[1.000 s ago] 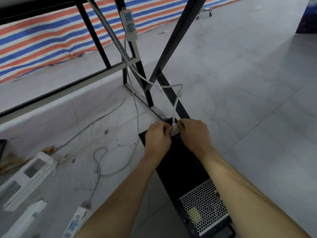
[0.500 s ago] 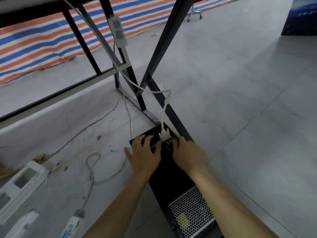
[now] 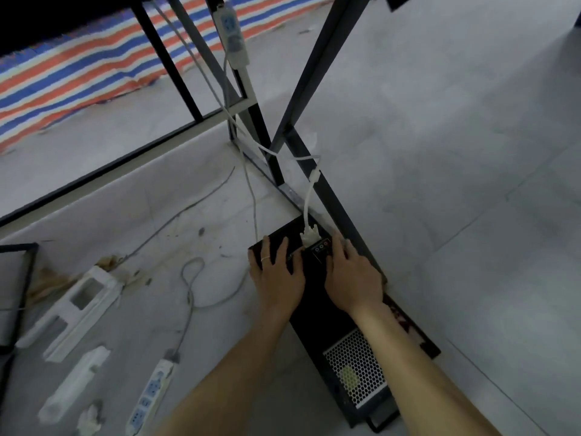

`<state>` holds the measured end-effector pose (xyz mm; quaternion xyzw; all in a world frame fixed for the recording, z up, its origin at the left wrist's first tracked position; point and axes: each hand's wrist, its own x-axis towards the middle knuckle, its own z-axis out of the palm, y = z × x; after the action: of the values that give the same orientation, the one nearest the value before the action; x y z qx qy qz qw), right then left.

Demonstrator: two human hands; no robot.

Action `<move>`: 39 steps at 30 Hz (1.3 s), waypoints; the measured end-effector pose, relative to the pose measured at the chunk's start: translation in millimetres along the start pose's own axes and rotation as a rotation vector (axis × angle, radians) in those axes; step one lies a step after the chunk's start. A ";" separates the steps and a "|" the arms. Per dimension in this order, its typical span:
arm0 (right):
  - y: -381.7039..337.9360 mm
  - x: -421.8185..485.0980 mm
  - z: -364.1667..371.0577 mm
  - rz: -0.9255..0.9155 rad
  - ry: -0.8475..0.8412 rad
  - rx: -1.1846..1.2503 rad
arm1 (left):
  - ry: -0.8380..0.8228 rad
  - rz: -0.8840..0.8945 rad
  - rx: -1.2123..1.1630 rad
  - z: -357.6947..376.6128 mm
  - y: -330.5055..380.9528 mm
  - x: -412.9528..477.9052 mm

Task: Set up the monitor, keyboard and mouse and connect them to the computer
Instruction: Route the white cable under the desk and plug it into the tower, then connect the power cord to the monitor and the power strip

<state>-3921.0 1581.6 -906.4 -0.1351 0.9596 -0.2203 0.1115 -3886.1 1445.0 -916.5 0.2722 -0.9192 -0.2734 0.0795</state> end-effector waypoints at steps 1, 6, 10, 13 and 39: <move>-3.1 -18.2 -1.2 0.027 -0.076 -0.063 | -0.038 -0.015 0.040 -7.0 3.2 -11.8; -21.2 -121.2 -47.5 0.132 -0.623 -0.121 | -0.545 -0.159 0.166 -62.0 43.4 -123.4; -35.4 -182.9 -143.9 0.175 -0.818 -0.057 | -0.775 -0.256 0.336 -154.0 99.9 -186.6; -58.0 -221.4 -250.3 0.038 -0.716 -0.201 | -0.785 -0.143 0.471 -243.1 168.3 -206.5; -291.0 -113.0 -614.0 -0.205 -0.329 0.063 | -0.249 -0.148 0.157 -615.3 277.5 -28.1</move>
<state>-3921.7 1605.4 -218.1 -0.2626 0.9023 -0.2353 0.2481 -3807.9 1372.6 -249.4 0.3084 -0.9179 -0.2376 -0.0769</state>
